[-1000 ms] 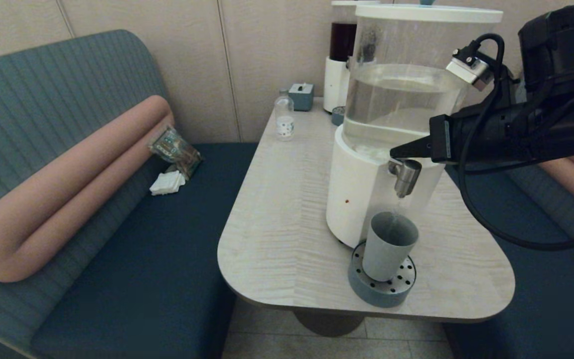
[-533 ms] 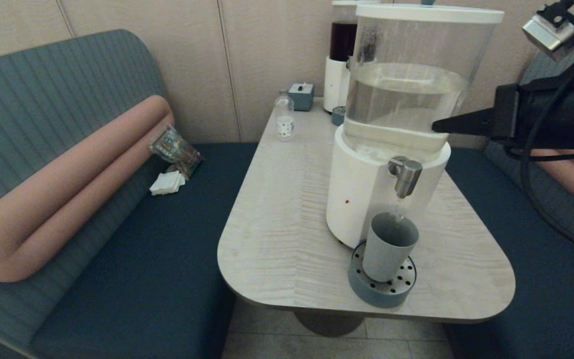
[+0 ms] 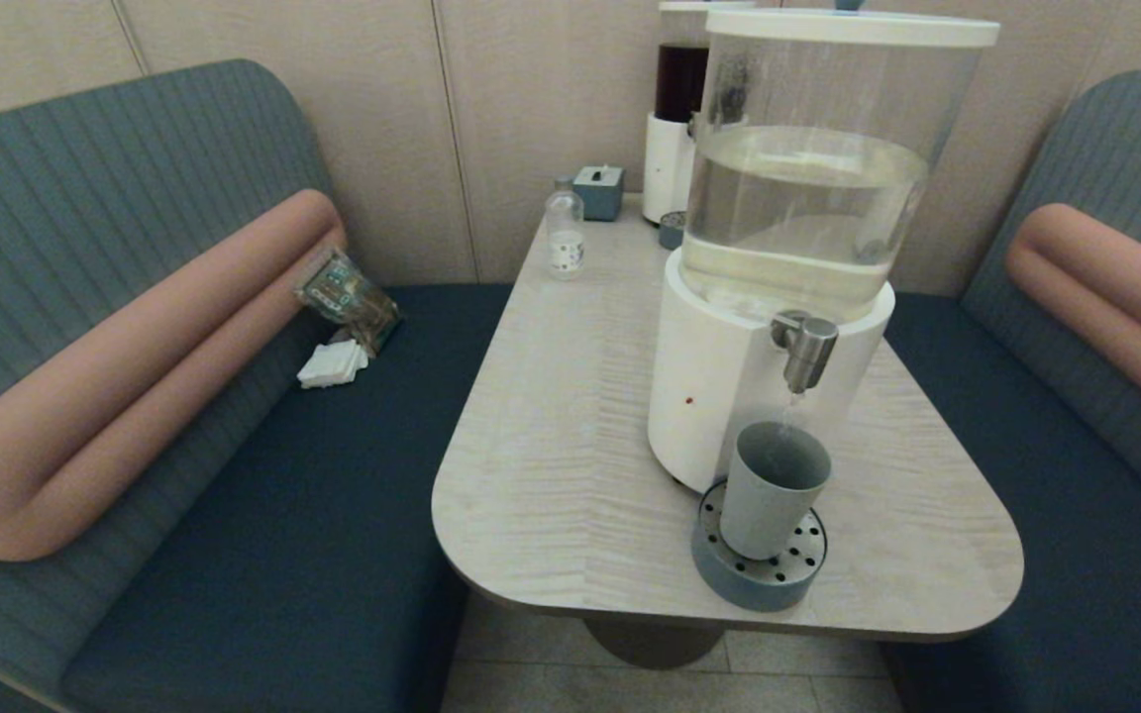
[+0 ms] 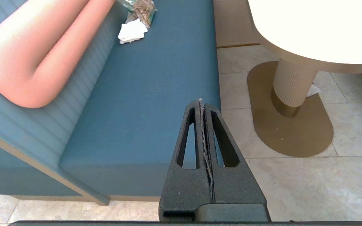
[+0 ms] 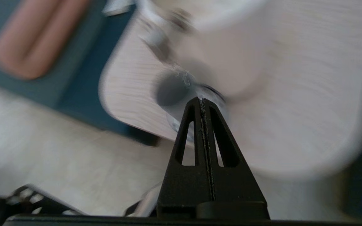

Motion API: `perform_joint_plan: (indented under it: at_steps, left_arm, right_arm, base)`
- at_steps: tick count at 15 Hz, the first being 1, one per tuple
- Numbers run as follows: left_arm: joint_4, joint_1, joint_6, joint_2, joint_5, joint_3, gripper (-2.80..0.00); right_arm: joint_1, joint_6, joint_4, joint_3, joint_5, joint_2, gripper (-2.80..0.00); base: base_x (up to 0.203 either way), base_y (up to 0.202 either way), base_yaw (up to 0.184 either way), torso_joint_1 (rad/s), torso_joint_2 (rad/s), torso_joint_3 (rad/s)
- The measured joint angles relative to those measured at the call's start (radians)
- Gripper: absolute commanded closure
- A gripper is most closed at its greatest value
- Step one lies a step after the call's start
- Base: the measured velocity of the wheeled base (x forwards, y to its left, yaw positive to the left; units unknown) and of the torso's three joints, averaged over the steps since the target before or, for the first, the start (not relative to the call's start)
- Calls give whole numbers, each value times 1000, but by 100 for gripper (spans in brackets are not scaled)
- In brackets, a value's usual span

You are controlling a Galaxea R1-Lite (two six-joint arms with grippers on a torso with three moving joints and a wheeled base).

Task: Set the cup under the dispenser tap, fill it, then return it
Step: Turn off the faucet

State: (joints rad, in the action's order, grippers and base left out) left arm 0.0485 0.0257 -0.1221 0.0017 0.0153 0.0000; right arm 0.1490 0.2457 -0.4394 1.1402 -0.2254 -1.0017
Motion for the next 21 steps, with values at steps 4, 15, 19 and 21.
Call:
perform_joint_plan:
  at_steps: [4,15,19,21]
  left_arm:
    - [0,0,0,0,0,0,0]
    - [0,0,0,0,0,0,0]
    - [0,0,0,0,0,0,0]
    - [0,0,0,0,0,0,0]
  right_arm:
    - [-18,3,-218,-57,66,268,0]
    - [-156,-152,-406,-231,126,824,0]
    - [-156,-249,-273,-524,176,959,0]
    - [-156,-278,-108,-722,221,983,0]
  base:
    - [0,0,0,0,0,0]
    - [0,0,0,0,0,0]
    - [0,0,0,0,0,0]
    - [0,0,0,0,0,0]
